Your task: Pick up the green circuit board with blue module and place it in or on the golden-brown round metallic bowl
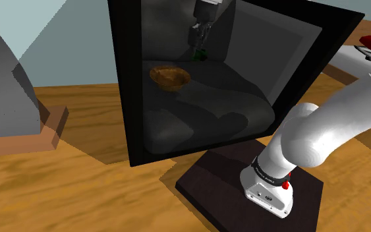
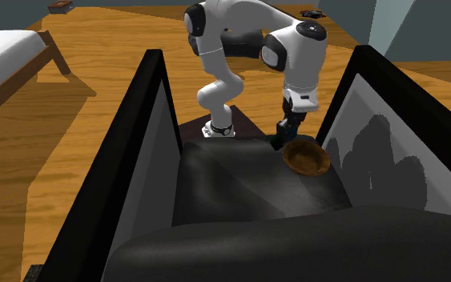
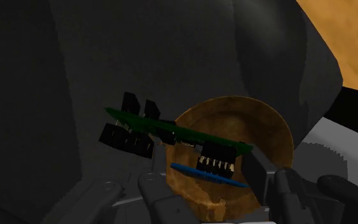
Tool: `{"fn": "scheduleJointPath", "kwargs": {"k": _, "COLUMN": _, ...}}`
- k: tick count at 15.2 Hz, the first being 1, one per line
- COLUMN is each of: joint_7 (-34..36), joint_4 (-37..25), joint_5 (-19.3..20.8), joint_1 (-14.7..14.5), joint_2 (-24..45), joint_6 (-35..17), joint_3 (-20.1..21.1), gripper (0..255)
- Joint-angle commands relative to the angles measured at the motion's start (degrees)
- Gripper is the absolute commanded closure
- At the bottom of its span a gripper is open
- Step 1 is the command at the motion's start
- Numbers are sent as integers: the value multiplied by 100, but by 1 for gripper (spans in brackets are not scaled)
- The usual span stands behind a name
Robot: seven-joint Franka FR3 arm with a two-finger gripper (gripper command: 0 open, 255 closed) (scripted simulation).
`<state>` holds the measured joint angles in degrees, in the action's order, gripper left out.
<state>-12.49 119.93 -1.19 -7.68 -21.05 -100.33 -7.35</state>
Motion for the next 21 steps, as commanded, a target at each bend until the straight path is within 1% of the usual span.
{"fn": "scheduleJointPath", "kwargs": {"k": 1, "joint_7": 200, "joint_4": -230, "joint_5": -75, "joint_1": -94, "joint_2": 273, "joint_6": -48, "joint_3": 136, "gripper": 255}}
{"fn": "scheduleJointPath", "kwargs": {"k": 7, "joint_7": 719, "joint_4": -1307, "joint_5": -213, "joint_1": -337, "joint_2": 1324, "joint_6": -47, "joint_3": 461, "gripper": 255}}
{"fn": "scheduleJointPath", "kwargs": {"k": 21, "joint_7": 656, "joint_4": -275, "joint_5": -235, "joint_1": -340, "joint_2": 1378, "joint_6": -1132, "joint_3": 463, "gripper": 255}}
